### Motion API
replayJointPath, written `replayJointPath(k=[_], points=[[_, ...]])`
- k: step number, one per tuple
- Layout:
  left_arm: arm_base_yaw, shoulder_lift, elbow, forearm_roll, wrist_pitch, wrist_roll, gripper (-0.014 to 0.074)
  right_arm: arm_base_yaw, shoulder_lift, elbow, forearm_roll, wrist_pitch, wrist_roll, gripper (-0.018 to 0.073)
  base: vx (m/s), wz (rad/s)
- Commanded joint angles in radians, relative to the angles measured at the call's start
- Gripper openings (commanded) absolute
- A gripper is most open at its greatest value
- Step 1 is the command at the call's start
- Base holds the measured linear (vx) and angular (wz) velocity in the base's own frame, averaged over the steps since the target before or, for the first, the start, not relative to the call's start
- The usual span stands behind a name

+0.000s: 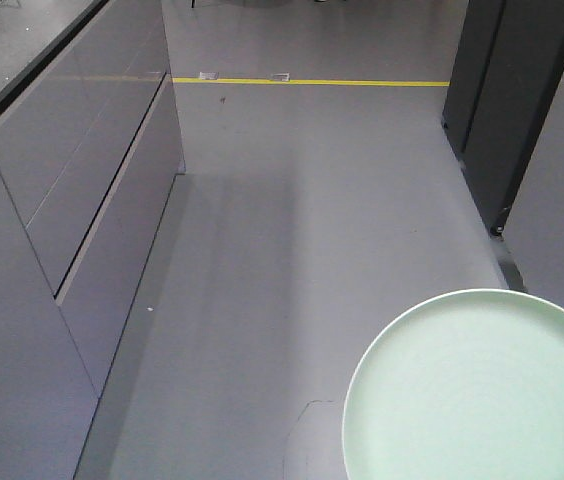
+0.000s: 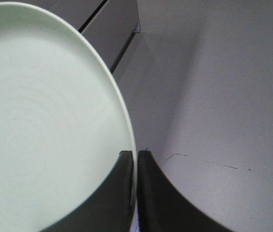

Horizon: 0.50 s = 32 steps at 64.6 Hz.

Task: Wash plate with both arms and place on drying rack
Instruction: 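Hold the plate in the right gripper while driving down the aisle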

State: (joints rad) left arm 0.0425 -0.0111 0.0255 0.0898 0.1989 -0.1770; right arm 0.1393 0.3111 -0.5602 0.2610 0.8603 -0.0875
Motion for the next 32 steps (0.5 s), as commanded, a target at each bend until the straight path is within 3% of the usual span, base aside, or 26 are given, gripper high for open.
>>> replayJointPath(k=[1, 32], points=[[0.002, -0.015, -0.030, -0.002, -0.078, -0.007, -0.0006, -0.003, 0.010, -0.024, 0.014, -0.078, 0.001, -0.0001, 0.24, -0.04], [0.002, -0.015, -0.030, -0.002, -0.078, -0.007, -0.0006, -0.003, 0.010, -0.024, 0.014, -0.078, 0.001, -0.0001, 0.23, -0.06]])
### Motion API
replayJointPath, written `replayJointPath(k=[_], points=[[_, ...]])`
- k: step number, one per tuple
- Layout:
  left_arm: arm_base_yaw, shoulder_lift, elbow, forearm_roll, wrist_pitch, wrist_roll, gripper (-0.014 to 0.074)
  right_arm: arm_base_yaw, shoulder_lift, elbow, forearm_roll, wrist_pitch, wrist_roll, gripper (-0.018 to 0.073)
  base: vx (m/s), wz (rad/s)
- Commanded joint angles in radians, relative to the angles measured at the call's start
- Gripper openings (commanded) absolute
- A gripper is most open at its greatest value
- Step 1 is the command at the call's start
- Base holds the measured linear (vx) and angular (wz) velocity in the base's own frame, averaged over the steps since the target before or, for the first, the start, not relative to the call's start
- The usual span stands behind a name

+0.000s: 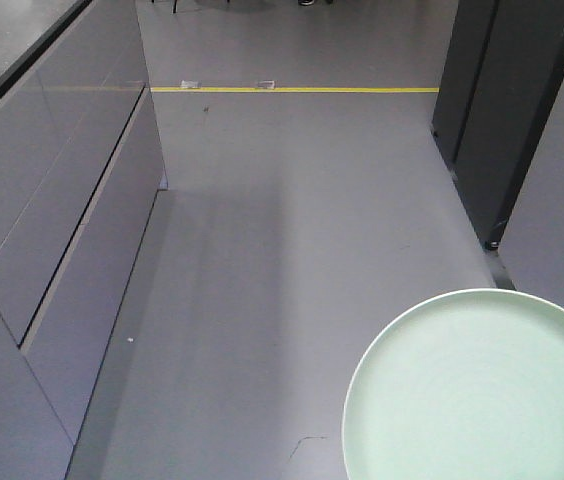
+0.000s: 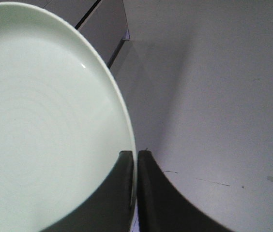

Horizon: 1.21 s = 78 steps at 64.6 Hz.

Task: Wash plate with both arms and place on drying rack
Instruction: 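Hold the plate in the right gripper while driving down the aisle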

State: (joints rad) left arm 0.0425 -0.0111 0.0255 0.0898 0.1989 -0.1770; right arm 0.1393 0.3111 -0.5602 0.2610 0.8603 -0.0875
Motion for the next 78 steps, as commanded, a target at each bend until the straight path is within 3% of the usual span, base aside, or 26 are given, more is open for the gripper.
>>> replayJointPath(k=[1, 78], points=[[0.002, -0.015, -0.030, -0.002, -0.078, -0.007, -0.0006, -0.003, 0.010, -0.024, 0.014, -0.078, 0.001, -0.0001, 0.22, -0.09], [0.002, -0.015, -0.030, -0.002, -0.078, -0.007, -0.0006, -0.003, 0.010, -0.024, 0.014, -0.078, 0.001, -0.0001, 0.21, -0.04]])
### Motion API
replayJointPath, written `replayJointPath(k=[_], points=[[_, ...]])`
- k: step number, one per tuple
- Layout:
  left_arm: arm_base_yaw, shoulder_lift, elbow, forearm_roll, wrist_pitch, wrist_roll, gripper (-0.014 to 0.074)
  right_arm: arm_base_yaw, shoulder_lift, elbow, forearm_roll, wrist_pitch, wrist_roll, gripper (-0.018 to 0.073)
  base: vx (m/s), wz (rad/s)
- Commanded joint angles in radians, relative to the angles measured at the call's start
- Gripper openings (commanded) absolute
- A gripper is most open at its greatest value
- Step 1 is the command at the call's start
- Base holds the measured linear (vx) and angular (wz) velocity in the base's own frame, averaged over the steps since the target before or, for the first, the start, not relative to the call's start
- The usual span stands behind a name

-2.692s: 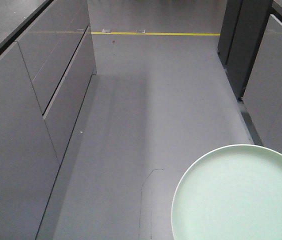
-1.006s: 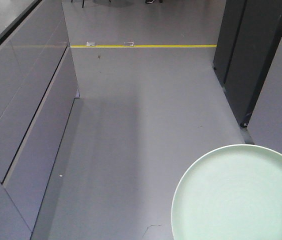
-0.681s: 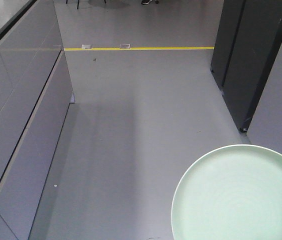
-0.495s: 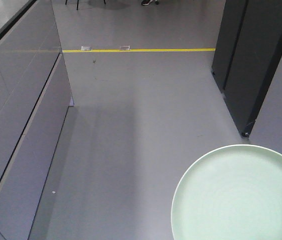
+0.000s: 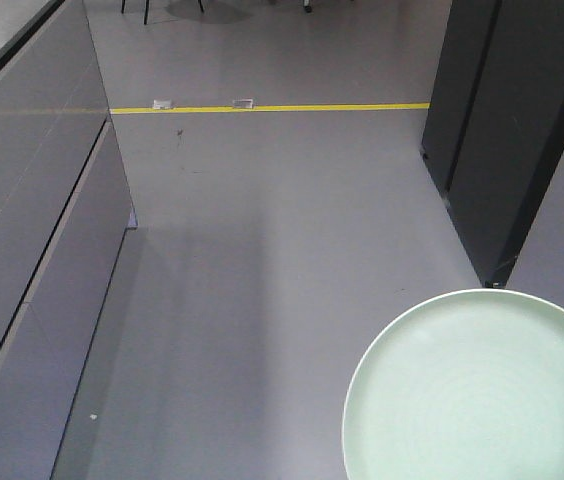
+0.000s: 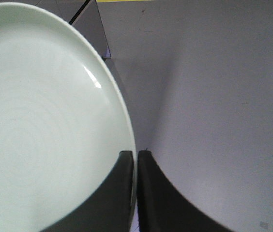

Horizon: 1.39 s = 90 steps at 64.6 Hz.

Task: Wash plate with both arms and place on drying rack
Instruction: 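Hold the plate in the right gripper while driving down the aisle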

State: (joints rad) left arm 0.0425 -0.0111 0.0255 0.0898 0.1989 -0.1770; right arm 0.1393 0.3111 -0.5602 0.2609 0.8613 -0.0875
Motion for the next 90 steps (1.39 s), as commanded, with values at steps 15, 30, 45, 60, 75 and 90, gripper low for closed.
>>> replayJointPath(k=[15, 30, 45, 60, 75, 90], points=[[0.002, -0.015, -0.030, -0.002, -0.078, -0.007, -0.0006, -0.003, 0.010, -0.024, 0.014, -0.079, 0.001, -0.0001, 0.20, -0.09], [0.002, -0.015, -0.030, -0.002, -0.078, -0.007, -0.0006, -0.003, 0.010, -0.024, 0.014, -0.079, 0.001, -0.0001, 0.19, -0.10], [0.002, -0.015, -0.030, -0.002, -0.078, -0.007, -0.0006, -0.003, 0.010, -0.024, 0.014, -0.079, 0.001, -0.0001, 0.18, -0.15], [0.002, -0.015, -0.030, -0.002, -0.078, -0.007, -0.0006, -0.003, 0.010, -0.024, 0.014, -0.079, 0.001, -0.0001, 0.16, -0.23], [0.002, -0.015, -0.030, -0.002, -0.078, -0.007, -0.0006, -0.003, 0.010, -0.024, 0.014, -0.079, 0.001, -0.0001, 0.13, -0.26], [0.002, -0.015, -0.030, -0.002, -0.078, -0.007, -0.0006, -0.003, 0.010, -0.024, 0.014, -0.079, 0.001, -0.0001, 0.12, -0.25]])
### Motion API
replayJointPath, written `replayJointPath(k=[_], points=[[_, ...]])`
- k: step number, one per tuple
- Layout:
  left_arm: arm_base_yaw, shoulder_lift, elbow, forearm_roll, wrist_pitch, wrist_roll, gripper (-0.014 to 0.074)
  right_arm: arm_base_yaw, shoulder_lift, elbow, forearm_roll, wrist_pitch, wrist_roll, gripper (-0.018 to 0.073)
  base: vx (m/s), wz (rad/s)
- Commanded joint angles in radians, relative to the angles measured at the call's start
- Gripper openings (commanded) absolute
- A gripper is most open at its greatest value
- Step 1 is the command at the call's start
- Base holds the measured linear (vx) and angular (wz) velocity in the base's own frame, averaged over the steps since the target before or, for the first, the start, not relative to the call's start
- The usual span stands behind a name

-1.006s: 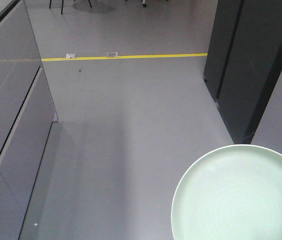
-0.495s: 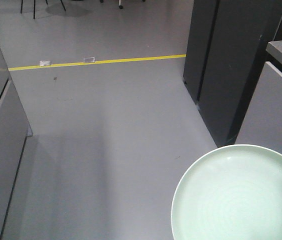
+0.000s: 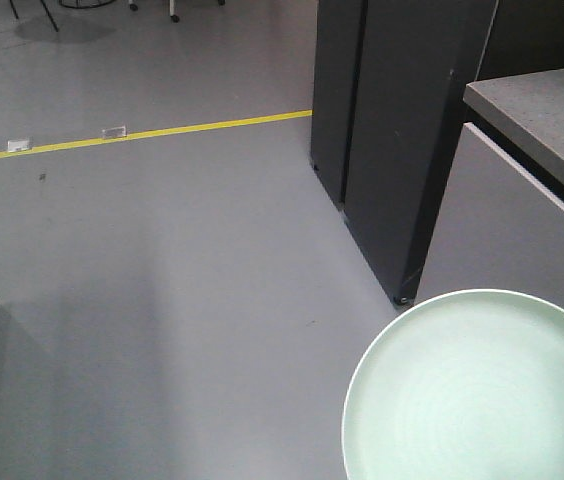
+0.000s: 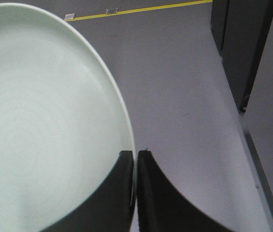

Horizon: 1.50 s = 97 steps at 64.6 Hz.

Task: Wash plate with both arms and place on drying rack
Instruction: 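Hold the plate while the base turns toward the sink counter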

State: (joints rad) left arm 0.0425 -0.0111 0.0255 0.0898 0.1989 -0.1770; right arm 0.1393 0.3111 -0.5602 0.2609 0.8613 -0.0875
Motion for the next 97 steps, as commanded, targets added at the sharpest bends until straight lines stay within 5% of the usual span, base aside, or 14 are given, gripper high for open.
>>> replayJointPath(k=[1, 97], points=[[0.002, -0.015, -0.030, -0.002, -0.078, -0.007, -0.0006, -0.003, 0.010, -0.024, 0.014, -0.079, 0.001, -0.0001, 0.11, -0.23], [0.002, -0.015, -0.030, -0.002, -0.078, -0.007, -0.0006, -0.003, 0.010, -0.024, 0.014, -0.079, 0.001, -0.0001, 0.08, -0.25]])
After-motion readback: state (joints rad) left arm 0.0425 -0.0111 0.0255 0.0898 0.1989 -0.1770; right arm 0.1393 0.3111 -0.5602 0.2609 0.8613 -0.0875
